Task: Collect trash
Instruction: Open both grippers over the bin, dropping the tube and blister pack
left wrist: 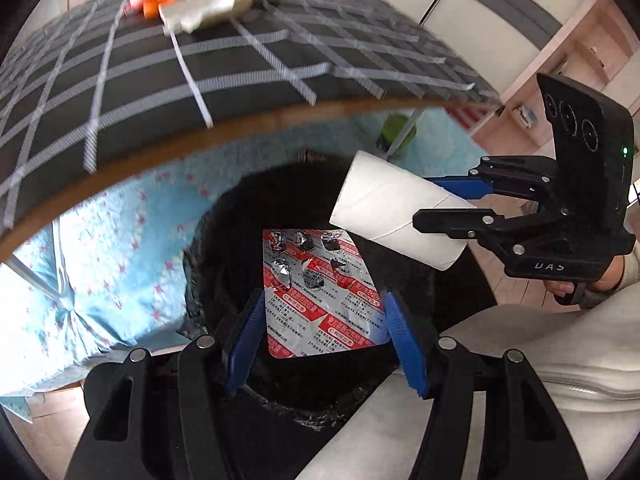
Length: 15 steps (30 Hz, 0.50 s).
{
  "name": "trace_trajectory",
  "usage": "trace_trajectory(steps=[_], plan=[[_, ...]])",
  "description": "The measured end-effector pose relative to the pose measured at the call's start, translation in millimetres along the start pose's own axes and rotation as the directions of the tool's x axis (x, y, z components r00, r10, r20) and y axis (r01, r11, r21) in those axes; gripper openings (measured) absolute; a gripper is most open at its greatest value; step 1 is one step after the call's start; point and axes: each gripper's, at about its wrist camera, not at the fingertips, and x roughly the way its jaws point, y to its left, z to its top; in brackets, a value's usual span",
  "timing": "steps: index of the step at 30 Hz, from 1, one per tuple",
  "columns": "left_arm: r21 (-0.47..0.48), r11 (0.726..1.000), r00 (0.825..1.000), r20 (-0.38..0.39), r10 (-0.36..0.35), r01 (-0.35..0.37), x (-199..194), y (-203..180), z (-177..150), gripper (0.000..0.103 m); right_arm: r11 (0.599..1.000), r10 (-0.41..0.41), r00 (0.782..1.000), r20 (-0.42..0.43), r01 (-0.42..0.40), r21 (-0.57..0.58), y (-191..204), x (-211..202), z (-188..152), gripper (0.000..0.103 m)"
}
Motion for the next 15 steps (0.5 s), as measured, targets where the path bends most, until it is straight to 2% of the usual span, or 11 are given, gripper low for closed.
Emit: trace_trajectory(steps=[7,15], plan=[[-0.003,1.000,0.997,-0.079,0.006,-0.006,37,7,-2,0.058,0.999,0.005,0.997,-0.082,-0.002,0.032,-5,35,-11,0.031],[0.006,0.999,0.993,-0.115,0.042,-0.041,62,10,-5,0.058,0.999,-0.012,0.989,-0.149,0.018,0.044,-8,61,-11,0.031]])
